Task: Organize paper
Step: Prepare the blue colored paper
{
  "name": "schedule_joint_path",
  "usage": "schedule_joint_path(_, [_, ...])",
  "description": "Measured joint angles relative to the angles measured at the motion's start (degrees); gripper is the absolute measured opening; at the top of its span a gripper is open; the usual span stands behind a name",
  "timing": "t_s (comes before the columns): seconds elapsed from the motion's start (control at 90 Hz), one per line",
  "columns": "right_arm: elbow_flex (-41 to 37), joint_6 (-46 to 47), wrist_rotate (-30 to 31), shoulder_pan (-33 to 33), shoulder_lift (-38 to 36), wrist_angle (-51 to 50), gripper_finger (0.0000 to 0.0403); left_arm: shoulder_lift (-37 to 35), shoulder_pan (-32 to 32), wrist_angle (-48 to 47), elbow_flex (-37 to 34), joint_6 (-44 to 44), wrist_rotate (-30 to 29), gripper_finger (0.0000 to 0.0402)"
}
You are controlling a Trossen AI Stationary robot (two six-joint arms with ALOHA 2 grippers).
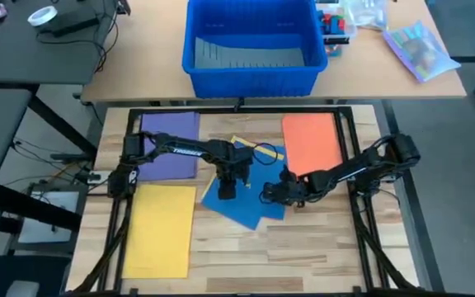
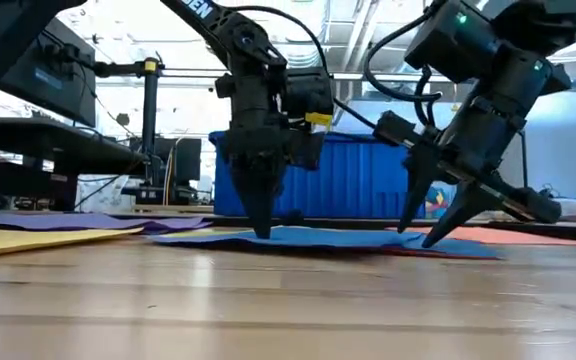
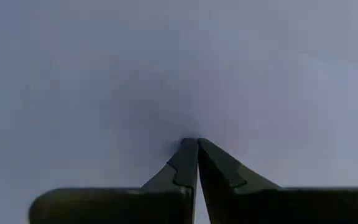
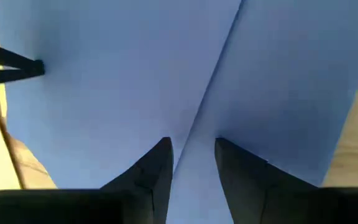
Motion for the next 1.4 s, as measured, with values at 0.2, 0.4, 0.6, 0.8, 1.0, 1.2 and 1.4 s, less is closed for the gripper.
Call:
schedule_joint_path(0.2, [-0.11, -0.03, 0.82, -0.18, 0.07, 1.24, 0.0115, -0.02, -0.48, 0.44, -0.03, 1.35, 0.11, 0.0])
schedule_joint_path(0.4, [-0.15, -2.33, 0.99, 0.1, -1.31, 6.5, 0.0115, 0.02, -0.5, 0.26, -0.1, 1.48, 0.43, 0.0])
schedule_joint_path(0.6, [-0.17, -2.97, 0.96, -0.49, -1.31, 6.42, 0.0115, 0.04, -0.5, 0.14, -0.13, 2.42, 0.41, 0.0])
schedule_joint_path(0.8, [-0.14, -5.68, -2.03, -0.16, -1.81, 11.6, 0.0115, 0.09, -0.5, -0.23, -0.14, 2.44, 0.37, 0.0])
schedule_joint_path(1.0, [-0.09, -7.64, -8.39, 1.3, -2.26, 18.05, 0.0115, 0.11, -0.5, -1.27, -0.18, 2.51, 0.21, 0.0])
schedule_joint_path(1.2, [-0.09, -7.61, -16.36, 2.4, -2.35, 18.81, 0.0115, 0.13, -0.52, -1.29, -0.18, 2.87, 0.19, 0.0])
schedule_joint_path(1.4, [-0.09, -7.88, -18.36, 3.94, -2.44, 20.52, 0.0115, 0.15, -0.52, -1.32, -0.18, 2.91, 0.19, 0.0])
